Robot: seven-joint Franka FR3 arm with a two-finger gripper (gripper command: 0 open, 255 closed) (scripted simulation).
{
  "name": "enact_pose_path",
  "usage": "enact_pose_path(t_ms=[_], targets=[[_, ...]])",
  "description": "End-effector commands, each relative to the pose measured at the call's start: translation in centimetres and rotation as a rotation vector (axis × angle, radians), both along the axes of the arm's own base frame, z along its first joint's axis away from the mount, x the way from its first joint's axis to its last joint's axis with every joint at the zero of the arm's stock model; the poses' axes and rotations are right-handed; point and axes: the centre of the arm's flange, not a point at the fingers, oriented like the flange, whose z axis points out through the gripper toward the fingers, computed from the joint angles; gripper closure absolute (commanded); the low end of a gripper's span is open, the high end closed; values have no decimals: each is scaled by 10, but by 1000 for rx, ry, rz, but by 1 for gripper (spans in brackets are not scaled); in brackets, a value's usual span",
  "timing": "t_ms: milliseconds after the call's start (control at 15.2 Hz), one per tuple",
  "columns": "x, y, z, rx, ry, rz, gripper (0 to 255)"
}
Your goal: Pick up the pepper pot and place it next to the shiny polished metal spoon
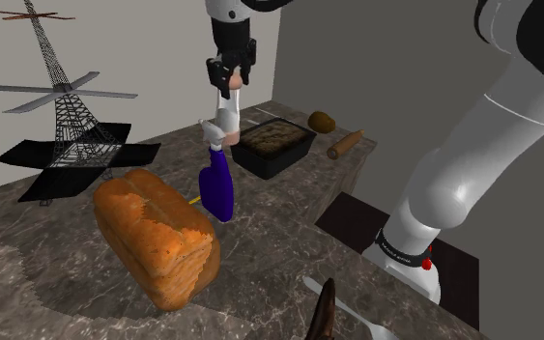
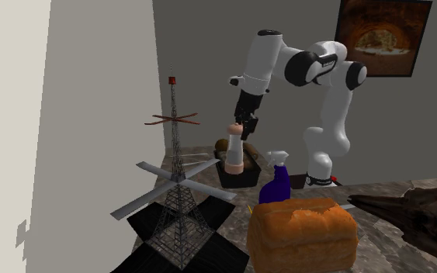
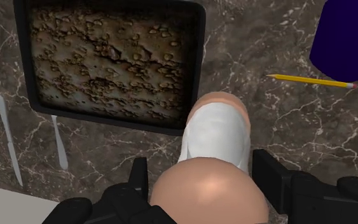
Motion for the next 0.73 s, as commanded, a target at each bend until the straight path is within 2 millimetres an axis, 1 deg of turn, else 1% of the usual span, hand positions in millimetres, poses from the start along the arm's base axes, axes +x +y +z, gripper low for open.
enact_pose_path(t_ms=[0, 660], targets=[[-26, 3, 5, 0, 0, -1, 255], [-151, 26, 39, 0, 0, -1, 255]])
